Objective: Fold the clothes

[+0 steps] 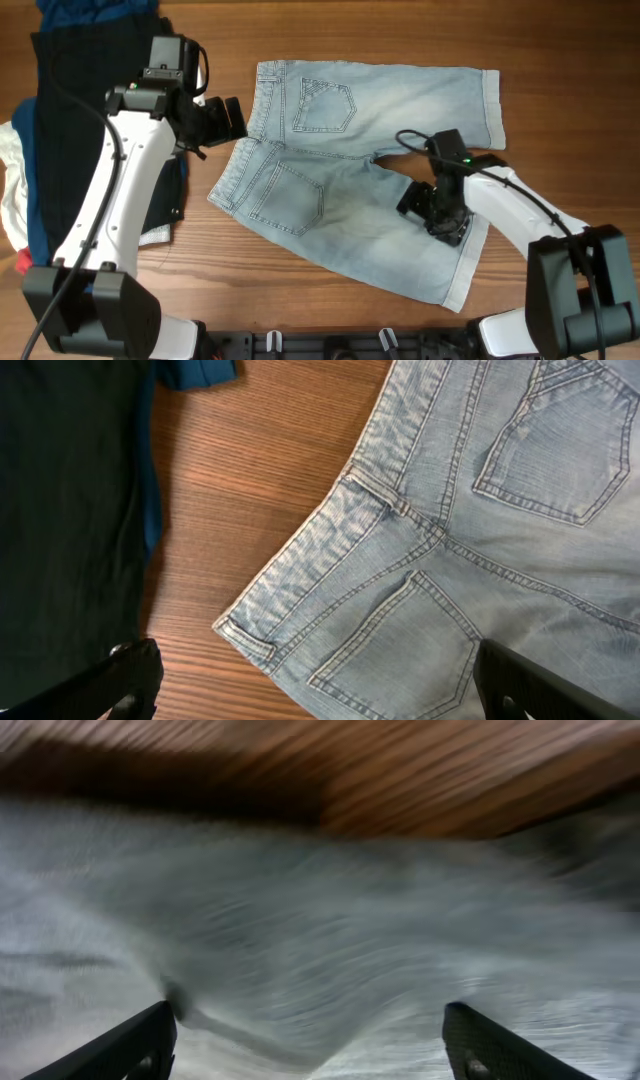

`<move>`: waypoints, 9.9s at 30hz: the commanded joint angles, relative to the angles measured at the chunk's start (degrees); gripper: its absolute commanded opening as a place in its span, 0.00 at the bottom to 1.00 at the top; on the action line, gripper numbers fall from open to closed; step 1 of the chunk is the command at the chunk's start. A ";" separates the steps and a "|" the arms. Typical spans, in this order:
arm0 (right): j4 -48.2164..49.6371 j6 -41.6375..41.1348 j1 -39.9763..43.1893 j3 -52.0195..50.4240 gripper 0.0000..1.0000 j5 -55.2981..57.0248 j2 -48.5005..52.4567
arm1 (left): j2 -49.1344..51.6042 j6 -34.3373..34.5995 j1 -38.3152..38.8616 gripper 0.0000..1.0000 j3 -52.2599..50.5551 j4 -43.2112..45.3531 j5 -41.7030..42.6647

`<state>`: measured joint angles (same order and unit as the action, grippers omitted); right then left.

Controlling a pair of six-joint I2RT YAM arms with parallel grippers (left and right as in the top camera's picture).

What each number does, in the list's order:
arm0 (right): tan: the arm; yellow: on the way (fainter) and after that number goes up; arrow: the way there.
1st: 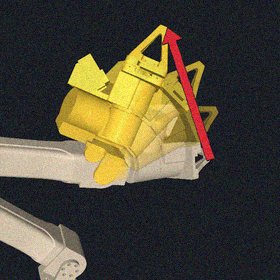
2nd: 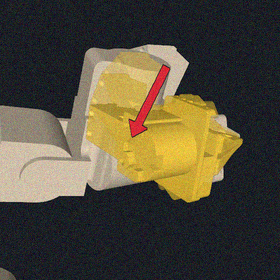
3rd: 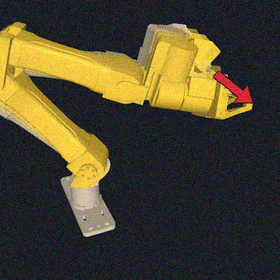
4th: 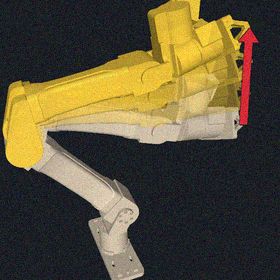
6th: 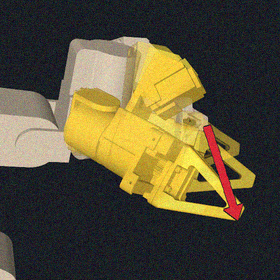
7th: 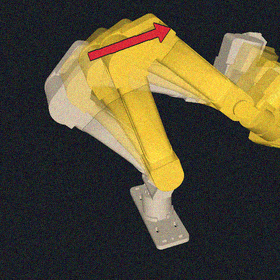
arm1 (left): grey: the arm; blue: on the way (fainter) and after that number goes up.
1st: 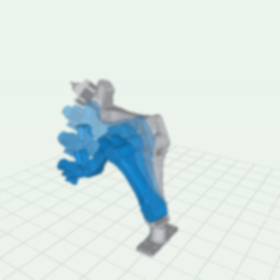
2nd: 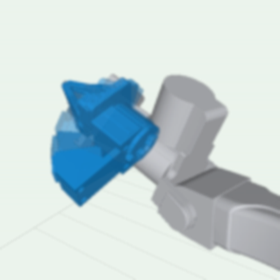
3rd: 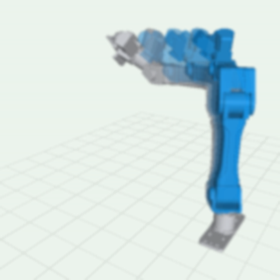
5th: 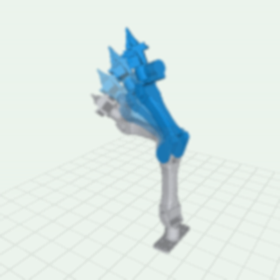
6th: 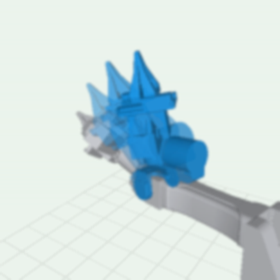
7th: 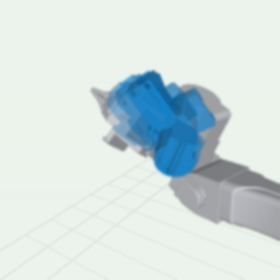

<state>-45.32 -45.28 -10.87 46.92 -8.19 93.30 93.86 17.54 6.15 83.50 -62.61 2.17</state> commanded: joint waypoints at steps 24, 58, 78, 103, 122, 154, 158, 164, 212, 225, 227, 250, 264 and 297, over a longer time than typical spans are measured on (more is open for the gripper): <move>-8.46 17.55 28.59 16.68 0.95 -3.74 1.53 | 1.84 -0.81 -0.26 1.00 -0.04 1.20 -0.55; -28.48 21.16 26.40 19.96 0.99 -3.50 -29.35 | -7.28 56.00 -0.17 0.92 -29.57 7.41 2.40; -28.06 20.70 26.40 19.91 0.99 -3.52 -23.39 | -6.73 53.22 14.80 0.78 -37.77 22.93 3.04; -29.35 20.72 26.40 19.91 0.99 -3.74 -23.39 | -0.28 46.49 10.54 0.49 -38.56 28.61 7.58; -35.17 -10.47 11.19 13.27 0.79 -0.39 -23.71 | 3.98 37.05 -0.61 0.04 -38.40 46.18 8.07; -8.48 -32.87 5.46 -14.64 0.73 1.55 -9.99 | 3.98 39.87 -1.95 0.04 -38.40 51.23 5.66; -4.07 -32.87 5.46 -14.64 0.69 3.98 -4.17 | 3.98 39.89 -1.95 0.04 -38.40 51.23 5.14; -3.34 -32.68 5.46 -14.84 0.55 6.62 0.79 | 3.98 39.87 -1.92 0.04 -38.40 51.25 4.37; 27.45 0.96 9.66 -14.84 0.04 0.94 -2.58 | -6.69 34.56 -2.95 0.04 -38.38 54.97 0.87; -11.28 18.40 14.82 20.37 0.04 2.19 -22.49 | -32.92 29.24 -5.35 0.04 -38.38 42.95 -0.76; -12.85 19.30 14.82 21.46 0.04 2.10 -22.49 | -33.14 29.14 -5.35 0.04 -38.38 41.53 -0.76; -28.00 23.02 14.82 29.64 0.04 2.58 -30.95 | -53.24 23.85 -5.27 0.04 -37.68 14.49 2.43; 4.13 28.76 13.88 29.64 0.04 -3.56 4.46 | -14.73 40.33 -5.27 0.04 -37.70 40.89 -2.49; -29.66 32.13 9.07 53.13 0.04 1.03 2.62 | -44.00 55.21 -5.27 0.08 -37.70 -18.27 10.21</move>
<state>-75.81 -11.66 -2.76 98.63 -13.50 96.64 50.13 64.73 1.37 45.71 -80.27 17.34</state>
